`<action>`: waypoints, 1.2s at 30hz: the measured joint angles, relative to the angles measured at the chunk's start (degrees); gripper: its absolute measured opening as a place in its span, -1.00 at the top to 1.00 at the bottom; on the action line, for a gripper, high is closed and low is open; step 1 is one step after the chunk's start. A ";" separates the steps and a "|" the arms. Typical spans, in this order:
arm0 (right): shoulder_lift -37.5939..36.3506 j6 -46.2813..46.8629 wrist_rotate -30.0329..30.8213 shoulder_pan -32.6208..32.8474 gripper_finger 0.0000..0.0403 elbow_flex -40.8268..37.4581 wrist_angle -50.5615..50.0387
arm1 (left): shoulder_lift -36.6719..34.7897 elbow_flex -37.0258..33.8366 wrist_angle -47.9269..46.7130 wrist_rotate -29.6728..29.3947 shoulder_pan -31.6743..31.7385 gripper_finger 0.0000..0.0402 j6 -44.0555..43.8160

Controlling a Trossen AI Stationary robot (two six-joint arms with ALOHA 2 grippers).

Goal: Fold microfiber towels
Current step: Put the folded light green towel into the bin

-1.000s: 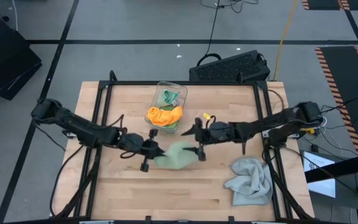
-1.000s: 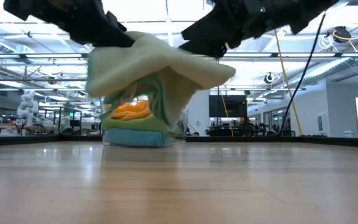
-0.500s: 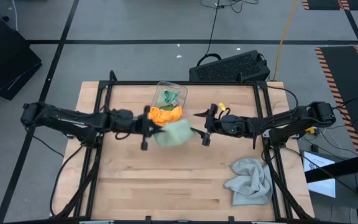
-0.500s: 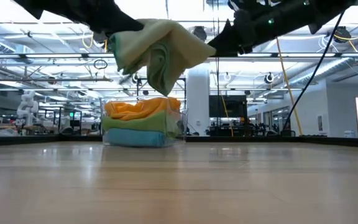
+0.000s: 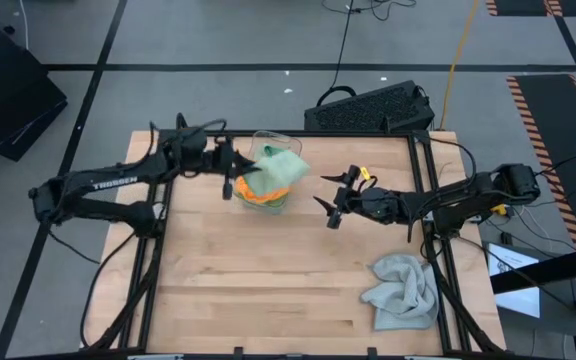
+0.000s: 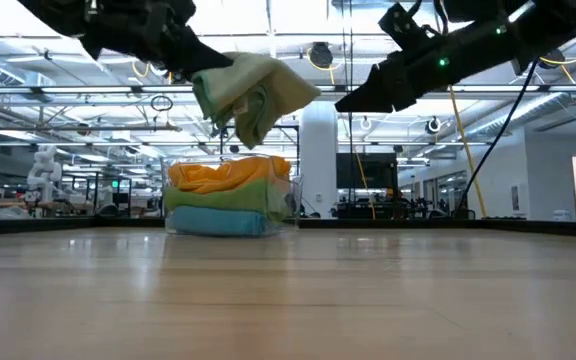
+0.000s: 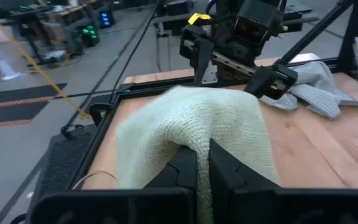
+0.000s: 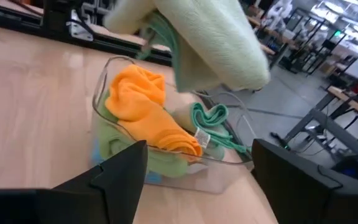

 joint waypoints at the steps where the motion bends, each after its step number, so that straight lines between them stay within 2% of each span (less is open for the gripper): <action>1: 0.00 -0.39 0.00 -0.24 -0.38 -0.59 1.26 | 1.03 0.69 -0.29 2.84 1.98 0.96 0.64; 5: 0.00 -2.36 0.00 -1.44 -0.38 -2.33 5.36 | 7.27 6.25 -4.30 13.28 8.66 0.95 3.23; 10: 0.00 -3.37 -0.07 -2.34 -0.38 -3.41 6.09 | 13.66 15.67 -20.94 19.59 14.44 0.92 12.35; 14: -0.15 -4.77 -0.31 -2.86 -0.38 -3.86 7.46 | 17.40 21.50 -26.30 24.37 17.13 0.96 17.84; 16: -0.15 -4.42 -2.65 -3.67 -0.38 -3.86 9.78 | 19.66 23.51 -27.58 25.41 18.20 0.95 19.37; 19: 0.02 0.61 -10.19 -5.77 -0.37 -3.86 13.81 | 23.58 25.37 -30.77 27.48 19.93 0.91 23.34; 22: 0.94 4.93 -15.53 -7.80 -0.31 -3.83 15.53 | 27.12 25.80 -31.48 29.72 21.27 0.93 27.04; 24: 2.06 5.28 -16.74 -8.72 -0.25 -3.82 16.04 | 29.17 25.97 -31.33 30.58 22.40 0.95 27.94; 29: 4.64 5.40 -16.87 -10.51 -0.14 -3.84 17.25 | 34.10 25.99 -28.75 36.87 24.99 0.92 29.07; 36: 6.19 5.43 -16.92 -12.04 -0.06 -3.82 19.64 | 38.98 25.99 -27.74 36.65 25.37 0.93 31.59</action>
